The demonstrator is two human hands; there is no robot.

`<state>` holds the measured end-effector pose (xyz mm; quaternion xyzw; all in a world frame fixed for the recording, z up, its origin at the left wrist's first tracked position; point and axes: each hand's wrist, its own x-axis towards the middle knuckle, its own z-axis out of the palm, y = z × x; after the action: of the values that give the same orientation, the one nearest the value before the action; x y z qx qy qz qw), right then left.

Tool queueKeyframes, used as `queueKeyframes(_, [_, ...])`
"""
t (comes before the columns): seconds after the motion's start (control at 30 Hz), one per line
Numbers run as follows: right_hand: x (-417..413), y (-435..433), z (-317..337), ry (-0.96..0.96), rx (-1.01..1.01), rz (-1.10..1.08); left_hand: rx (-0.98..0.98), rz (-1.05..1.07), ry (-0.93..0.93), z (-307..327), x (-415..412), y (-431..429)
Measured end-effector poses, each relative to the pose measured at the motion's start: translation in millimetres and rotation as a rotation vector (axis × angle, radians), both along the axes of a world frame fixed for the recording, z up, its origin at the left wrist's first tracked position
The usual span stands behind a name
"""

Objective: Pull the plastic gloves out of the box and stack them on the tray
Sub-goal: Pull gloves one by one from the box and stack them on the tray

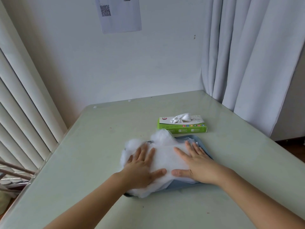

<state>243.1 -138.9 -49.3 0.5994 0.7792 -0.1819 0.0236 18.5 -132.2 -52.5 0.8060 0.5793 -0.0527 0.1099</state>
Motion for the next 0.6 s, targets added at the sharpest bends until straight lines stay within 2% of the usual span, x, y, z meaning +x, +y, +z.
queueKeyframes(0.13, [0, -1, 4, -0.002, 0.06, 0.005, -0.165, -0.015, 0.019, 40, 0, 8])
queueKeyframes(0.2, [1, 5, 8, 0.029, 0.202, 0.023, -0.108, 0.005, -0.096, 62, -2, 21])
queueKeyframes(0.3, [10, 23, 22, 0.254, 0.456, -0.106, 0.074, 0.039, -0.356, 83, 3, 48])
queueKeyframes(0.4, [19, 57, 35, 0.34, 0.572, -0.172, 0.148, 0.017, -0.447, 85, 18, 84])
queueKeyframes(0.47, [20, 81, 45, 0.336, 0.591, -0.166, 0.16, 0.01, -0.46, 80, 32, 106])
queueKeyframes(0.6, [15, 135, 56, 0.27, 0.478, -0.187, 0.107, 0.011, -0.415, 62, 57, 144])
